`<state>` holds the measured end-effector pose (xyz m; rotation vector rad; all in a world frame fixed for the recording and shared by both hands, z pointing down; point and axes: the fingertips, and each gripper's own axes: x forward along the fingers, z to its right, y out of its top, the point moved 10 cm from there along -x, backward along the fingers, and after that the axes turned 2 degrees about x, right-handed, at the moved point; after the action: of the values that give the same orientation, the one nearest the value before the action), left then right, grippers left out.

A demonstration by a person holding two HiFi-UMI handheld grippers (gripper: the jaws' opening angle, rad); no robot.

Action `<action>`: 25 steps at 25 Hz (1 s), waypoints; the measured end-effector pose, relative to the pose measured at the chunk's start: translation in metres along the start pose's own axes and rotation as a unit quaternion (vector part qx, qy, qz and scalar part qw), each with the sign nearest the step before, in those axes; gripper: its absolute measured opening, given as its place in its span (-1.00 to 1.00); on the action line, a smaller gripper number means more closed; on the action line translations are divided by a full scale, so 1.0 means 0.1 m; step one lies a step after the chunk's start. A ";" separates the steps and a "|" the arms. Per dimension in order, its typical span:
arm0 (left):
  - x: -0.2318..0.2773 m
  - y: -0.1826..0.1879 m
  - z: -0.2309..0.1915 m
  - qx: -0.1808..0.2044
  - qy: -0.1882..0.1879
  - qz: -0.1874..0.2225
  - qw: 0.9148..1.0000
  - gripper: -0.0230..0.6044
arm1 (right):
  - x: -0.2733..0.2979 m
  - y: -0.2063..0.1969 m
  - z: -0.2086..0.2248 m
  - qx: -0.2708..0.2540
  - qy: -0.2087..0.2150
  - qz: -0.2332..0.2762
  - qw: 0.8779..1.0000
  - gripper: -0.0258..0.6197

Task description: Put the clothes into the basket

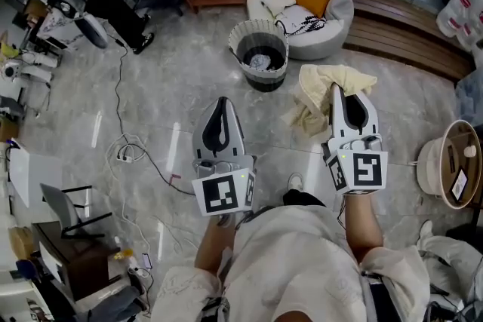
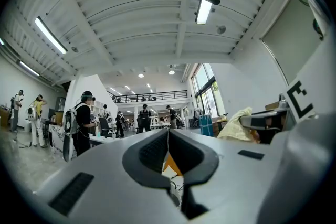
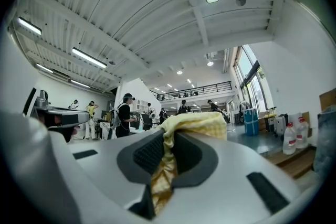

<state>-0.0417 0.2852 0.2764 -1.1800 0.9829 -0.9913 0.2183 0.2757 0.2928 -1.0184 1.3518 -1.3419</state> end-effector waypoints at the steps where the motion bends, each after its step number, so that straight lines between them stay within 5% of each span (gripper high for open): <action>1: 0.07 0.00 0.05 0.001 -0.001 0.001 1.000 -0.91 | 0.03 0.00 0.07 -0.001 0.000 0.000 1.000 -0.86; 13: 0.67 -0.06 0.41 0.006 0.012 -0.003 1.000 -0.91 | 0.46 -0.14 0.68 0.006 0.012 -0.007 1.000 -0.86; 25: 1.27 -0.34 0.01 -0.010 0.010 -0.010 1.000 -0.91 | 1.19 -0.29 0.54 -0.002 0.021 -0.022 1.000 -0.86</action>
<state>-0.0093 0.1599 0.3002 -1.2006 1.0014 -1.0134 0.2445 0.1464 0.3163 -1.0333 1.3703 -1.4021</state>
